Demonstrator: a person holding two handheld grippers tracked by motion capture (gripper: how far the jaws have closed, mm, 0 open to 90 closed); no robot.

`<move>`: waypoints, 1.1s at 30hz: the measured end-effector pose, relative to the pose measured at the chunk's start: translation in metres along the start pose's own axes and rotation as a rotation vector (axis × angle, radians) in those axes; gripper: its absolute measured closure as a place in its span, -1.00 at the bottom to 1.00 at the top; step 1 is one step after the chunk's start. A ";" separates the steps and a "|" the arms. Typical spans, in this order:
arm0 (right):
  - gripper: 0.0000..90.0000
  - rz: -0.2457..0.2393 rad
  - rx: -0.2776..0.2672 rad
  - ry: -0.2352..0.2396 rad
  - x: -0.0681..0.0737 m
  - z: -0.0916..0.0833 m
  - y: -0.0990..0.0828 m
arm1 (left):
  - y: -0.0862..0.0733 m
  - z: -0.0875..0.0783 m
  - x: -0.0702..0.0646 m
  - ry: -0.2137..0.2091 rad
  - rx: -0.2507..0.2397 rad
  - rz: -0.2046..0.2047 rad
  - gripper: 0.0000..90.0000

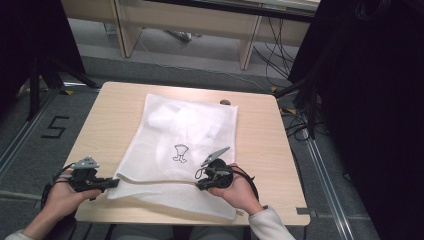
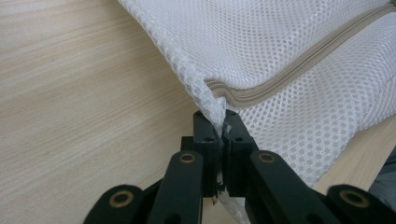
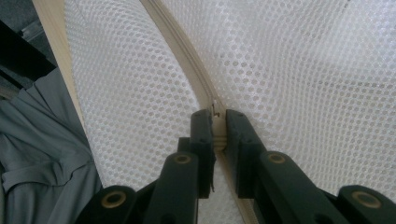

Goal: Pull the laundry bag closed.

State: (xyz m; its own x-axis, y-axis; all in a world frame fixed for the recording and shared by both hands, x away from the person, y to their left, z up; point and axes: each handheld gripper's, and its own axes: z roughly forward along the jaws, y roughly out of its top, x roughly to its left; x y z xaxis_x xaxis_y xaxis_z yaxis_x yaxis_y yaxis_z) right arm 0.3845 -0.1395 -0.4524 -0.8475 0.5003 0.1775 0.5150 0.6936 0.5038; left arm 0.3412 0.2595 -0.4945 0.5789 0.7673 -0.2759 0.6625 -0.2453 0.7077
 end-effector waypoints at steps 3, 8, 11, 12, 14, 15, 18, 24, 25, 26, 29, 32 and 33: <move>0.83 0.009 -0.004 -0.007 0.000 -0.001 -0.001 | 0.000 0.000 0.000 0.000 -0.002 -0.002 0.90; 0.83 0.008 0.004 -0.010 -0.001 -0.001 -0.003 | 0.000 0.000 0.000 -0.001 -0.001 -0.002 0.90; 0.83 0.014 0.003 -0.015 -0.001 -0.002 -0.004 | 0.000 -0.002 0.001 0.000 0.022 0.013 0.90; 0.83 0.011 0.001 -0.004 -0.002 -0.003 -0.005 | 0.000 -0.001 0.001 0.000 0.020 0.011 0.90; 0.83 0.013 0.004 -0.007 -0.002 -0.003 -0.005 | 0.000 0.000 0.000 0.005 0.001 0.001 0.90; 0.83 0.017 0.007 -0.014 -0.002 -0.003 -0.006 | 0.000 0.000 0.000 0.000 0.002 -0.003 0.90; 0.83 0.020 0.010 -0.020 -0.002 -0.004 -0.006 | 0.000 0.000 0.000 0.001 -0.004 -0.002 0.90; 0.83 0.012 0.009 -0.012 -0.002 -0.003 -0.007 | 0.000 0.000 0.000 0.000 -0.001 -0.003 0.90; 0.83 0.012 0.009 -0.012 -0.002 -0.003 -0.007 | 0.000 0.000 0.000 0.001 0.002 0.002 0.90; 0.83 0.012 0.007 -0.013 -0.002 -0.003 -0.007 | 0.000 0.000 0.000 -0.001 -0.004 -0.004 0.90; 0.83 0.011 0.008 -0.018 -0.002 -0.003 -0.007 | 0.000 -0.001 0.001 0.001 0.011 0.010 0.90; 0.83 0.010 0.007 -0.020 -0.002 -0.004 -0.008 | 0.000 0.000 0.000 0.003 -0.001 0.001 0.90; 0.83 0.011 0.014 -0.024 -0.002 -0.004 -0.008 | 0.000 -0.001 0.001 0.001 0.013 0.011 0.90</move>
State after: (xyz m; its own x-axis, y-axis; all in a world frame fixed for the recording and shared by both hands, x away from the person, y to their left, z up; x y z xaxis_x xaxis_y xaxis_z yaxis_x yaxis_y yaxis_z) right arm 0.3812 -0.1480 -0.4533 -0.8385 0.5201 0.1625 0.5261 0.6951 0.4899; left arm 0.3413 0.2610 -0.4942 0.5853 0.7655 -0.2674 0.6623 -0.2611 0.7023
